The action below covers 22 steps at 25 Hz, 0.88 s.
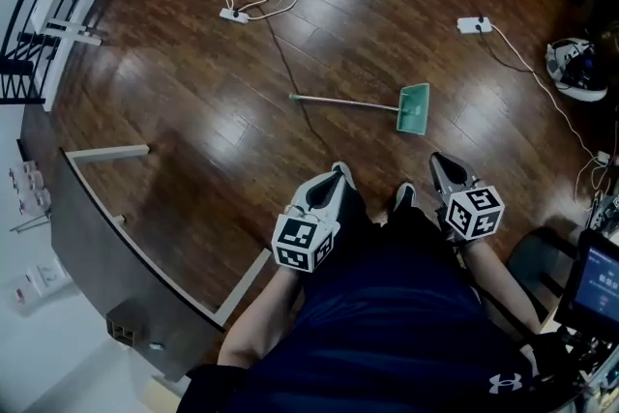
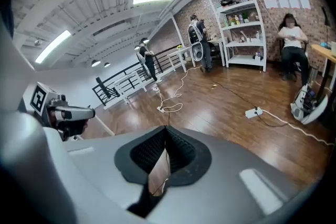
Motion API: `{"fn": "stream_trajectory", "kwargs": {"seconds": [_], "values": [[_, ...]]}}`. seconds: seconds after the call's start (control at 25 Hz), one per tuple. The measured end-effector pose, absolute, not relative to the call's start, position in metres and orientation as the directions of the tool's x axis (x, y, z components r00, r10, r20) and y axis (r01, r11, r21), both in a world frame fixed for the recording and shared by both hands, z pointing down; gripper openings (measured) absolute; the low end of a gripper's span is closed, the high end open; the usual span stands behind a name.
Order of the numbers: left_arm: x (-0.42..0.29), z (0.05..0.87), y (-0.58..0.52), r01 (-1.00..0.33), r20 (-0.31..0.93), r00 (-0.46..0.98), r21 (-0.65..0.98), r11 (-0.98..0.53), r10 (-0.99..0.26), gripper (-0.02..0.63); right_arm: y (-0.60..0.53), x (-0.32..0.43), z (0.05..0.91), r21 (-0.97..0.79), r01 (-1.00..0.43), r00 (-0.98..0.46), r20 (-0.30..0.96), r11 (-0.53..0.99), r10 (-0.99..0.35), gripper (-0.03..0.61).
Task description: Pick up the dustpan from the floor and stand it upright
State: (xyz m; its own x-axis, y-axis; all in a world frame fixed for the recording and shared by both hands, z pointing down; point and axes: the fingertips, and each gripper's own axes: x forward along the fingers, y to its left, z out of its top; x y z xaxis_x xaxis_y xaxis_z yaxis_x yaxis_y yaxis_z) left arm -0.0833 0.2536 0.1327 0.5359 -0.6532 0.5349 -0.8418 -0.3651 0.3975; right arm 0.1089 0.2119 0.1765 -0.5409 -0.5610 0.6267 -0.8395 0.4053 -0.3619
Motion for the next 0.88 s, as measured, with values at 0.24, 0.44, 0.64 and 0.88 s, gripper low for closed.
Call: {"fn": "stream_trajectory", "kwargs": {"seconds": [0.24, 0.44, 0.64, 0.88], "values": [[-0.148, 0.145, 0.217, -0.861, 0.563, 0.507, 0.306, -0.405, -0.653, 0.005, 0.184, 0.073, 0.183, -0.309, -0.836, -0.535, 0.640, 0.453, -0.552, 0.011], [-0.165, 0.168, 0.191, -0.884, 0.625, 0.464, 0.280, -0.375, -0.628, 0.005, 0.163, 0.069, 0.205, -0.361, -0.835, -0.545, 0.643, 0.415, -0.537, 0.011], [-0.153, 0.203, 0.155, -0.895, 0.690, 0.440, 0.281, -0.347, -0.575, 0.005, 0.134, 0.072, 0.245, -0.402, -0.810, -0.582, 0.649, 0.428, -0.491, 0.011], [-0.142, 0.212, 0.127, -0.907, 0.700, 0.412, 0.255, -0.335, -0.583, 0.005, 0.111, 0.086, 0.268, -0.357, -0.811, -0.569, 0.667, 0.463, -0.482, 0.011]]}}
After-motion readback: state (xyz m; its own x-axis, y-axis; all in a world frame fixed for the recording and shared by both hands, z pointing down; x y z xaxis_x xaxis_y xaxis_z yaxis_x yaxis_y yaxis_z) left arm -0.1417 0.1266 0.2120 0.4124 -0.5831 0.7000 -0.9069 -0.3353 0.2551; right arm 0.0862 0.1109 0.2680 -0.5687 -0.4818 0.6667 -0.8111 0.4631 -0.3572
